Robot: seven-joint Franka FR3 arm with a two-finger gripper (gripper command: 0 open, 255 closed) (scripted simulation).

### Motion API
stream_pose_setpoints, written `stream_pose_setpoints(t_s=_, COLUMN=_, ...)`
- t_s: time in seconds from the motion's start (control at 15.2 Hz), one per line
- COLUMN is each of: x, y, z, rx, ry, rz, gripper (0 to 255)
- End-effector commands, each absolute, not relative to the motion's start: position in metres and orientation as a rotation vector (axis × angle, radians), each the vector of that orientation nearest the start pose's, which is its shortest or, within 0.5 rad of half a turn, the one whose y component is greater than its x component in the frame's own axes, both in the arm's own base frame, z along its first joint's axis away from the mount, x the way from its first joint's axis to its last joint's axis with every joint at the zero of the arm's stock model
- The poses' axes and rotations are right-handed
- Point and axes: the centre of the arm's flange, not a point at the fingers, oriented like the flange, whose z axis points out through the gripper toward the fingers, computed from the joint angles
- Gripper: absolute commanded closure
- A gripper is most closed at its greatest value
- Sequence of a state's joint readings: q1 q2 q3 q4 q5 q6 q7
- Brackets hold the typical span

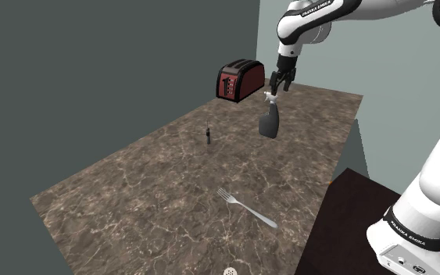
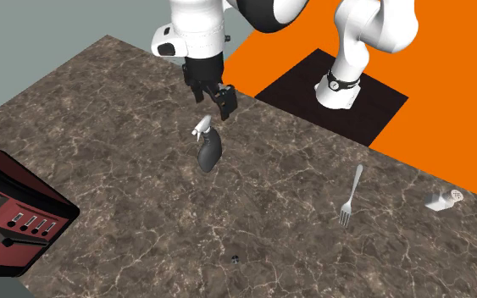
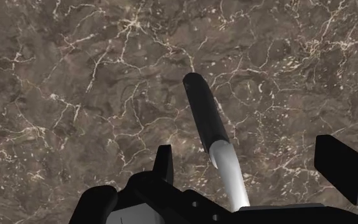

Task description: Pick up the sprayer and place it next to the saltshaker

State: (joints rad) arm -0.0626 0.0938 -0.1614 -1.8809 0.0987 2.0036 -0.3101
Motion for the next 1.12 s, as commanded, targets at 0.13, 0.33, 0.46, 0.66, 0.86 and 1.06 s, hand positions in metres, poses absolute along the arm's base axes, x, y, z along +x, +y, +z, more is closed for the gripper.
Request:
stream_pose_setpoints(t_s=0.13, x=0.583, y=-0.126, z=0.442, rx=-3.077, ry=-0.071, rz=-0.077, gripper=0)
stream_pose_setpoints(t_s=0.33, x=0.584, y=-0.125, z=0.426, rx=-3.077, ry=-0.071, rz=-0.077, gripper=0)
stream_pose_setpoints(t_s=0.46, x=0.585, y=-0.125, z=0.417, rx=-3.077, ry=-0.070, rz=-0.077, gripper=0)
stream_pose_setpoints(t_s=0.66, x=0.585, y=-0.125, z=0.417, rx=-3.077, ry=-0.071, rz=-0.077, gripper=0)
stream_pose_setpoints(t_s=0.86, x=0.585, y=-0.125, z=0.417, rx=-3.077, ry=-0.071, rz=-0.077, gripper=0)
stream_pose_setpoints(t_s=1.06, x=0.585, y=-0.125, z=0.417, rx=-3.077, ry=-0.071, rz=-0.077, gripper=255)
